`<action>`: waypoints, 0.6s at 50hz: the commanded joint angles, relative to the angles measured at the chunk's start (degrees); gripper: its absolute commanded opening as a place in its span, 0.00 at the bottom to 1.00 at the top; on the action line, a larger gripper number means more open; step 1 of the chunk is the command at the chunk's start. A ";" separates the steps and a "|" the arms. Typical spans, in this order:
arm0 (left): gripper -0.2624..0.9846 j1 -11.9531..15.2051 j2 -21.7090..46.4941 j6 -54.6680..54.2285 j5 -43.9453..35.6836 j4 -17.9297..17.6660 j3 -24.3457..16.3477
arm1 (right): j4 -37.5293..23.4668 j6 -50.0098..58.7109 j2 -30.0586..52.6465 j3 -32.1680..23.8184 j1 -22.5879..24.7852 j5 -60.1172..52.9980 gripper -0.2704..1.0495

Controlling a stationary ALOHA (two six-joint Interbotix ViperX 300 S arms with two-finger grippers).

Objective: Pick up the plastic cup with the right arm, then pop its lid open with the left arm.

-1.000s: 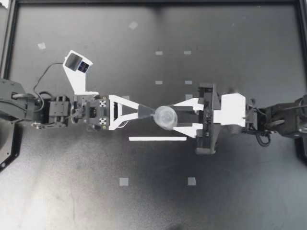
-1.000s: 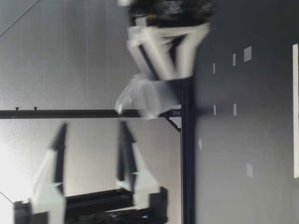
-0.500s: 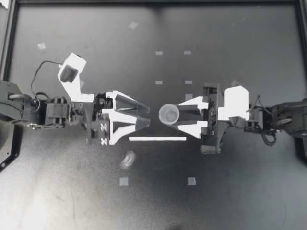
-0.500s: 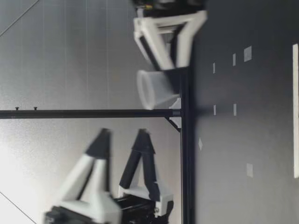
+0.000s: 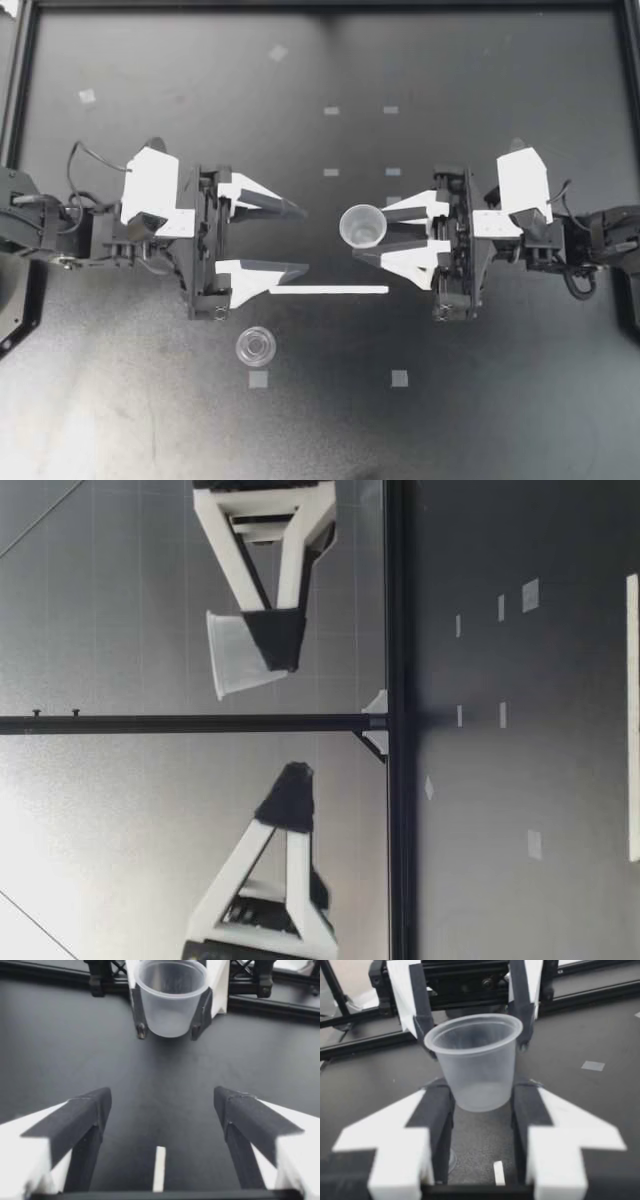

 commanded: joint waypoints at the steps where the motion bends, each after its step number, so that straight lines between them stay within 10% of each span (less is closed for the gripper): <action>1: 0.81 0.18 -0.79 0.53 -0.18 -0.62 -0.53 | -0.18 0.00 -0.44 -0.53 -0.35 -0.35 0.46; 30: 0.81 0.26 -0.62 0.35 0.35 -0.70 -0.53 | -0.18 -0.26 0.18 -0.44 -0.35 -0.18 0.46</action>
